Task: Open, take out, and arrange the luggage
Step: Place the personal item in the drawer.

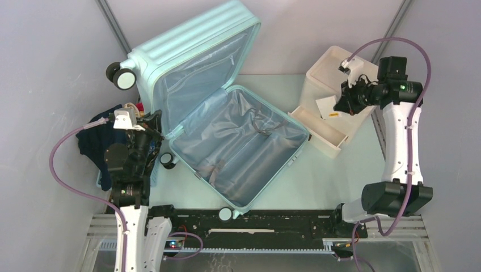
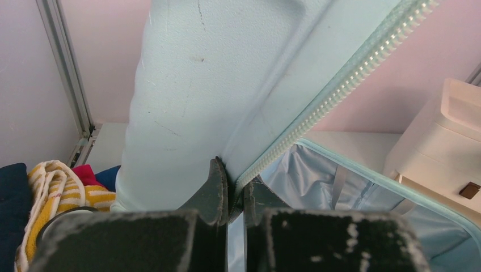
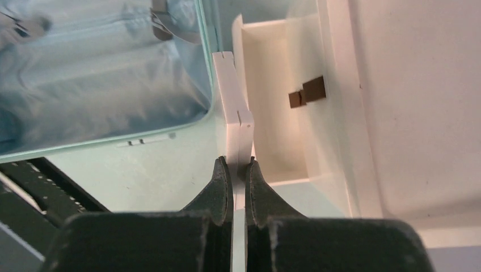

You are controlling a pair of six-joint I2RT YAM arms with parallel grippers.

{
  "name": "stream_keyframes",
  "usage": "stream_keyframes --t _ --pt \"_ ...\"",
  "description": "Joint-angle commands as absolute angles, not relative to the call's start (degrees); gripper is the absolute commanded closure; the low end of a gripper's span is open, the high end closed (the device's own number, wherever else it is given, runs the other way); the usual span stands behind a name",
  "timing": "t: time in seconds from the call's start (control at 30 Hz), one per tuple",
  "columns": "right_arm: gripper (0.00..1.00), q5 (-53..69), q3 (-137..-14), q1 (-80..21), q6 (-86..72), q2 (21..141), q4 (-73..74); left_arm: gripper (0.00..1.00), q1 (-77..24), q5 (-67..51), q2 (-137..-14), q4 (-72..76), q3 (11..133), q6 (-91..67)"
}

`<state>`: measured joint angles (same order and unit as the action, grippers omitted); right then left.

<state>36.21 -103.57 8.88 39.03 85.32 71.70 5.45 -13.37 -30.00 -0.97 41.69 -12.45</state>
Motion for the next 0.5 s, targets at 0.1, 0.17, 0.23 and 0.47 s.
stream_keyframes --t 0.1,0.17,0.23,0.47 --pt "1.0 26.5 -94.1 8.4 39.6 78.4 59.3 1.0 2.9 -27.4 -30.4 -2.3 42.2 -21.5" --pt "1.0 25.5 -91.9 8.2 39.4 77.4 57.4 1.0 2.9 -27.3 -30.0 -2.2 42.0 -21.4" --pt "1.0 23.9 -89.1 7.3 40.0 76.2 55.1 1.0 2.9 -27.5 -29.8 -2.2 41.9 -21.3" --pt "1.0 17.6 -79.7 3.9 40.5 72.7 46.8 1.0 3.0 -32.1 -29.8 -0.5 40.0 -23.3"
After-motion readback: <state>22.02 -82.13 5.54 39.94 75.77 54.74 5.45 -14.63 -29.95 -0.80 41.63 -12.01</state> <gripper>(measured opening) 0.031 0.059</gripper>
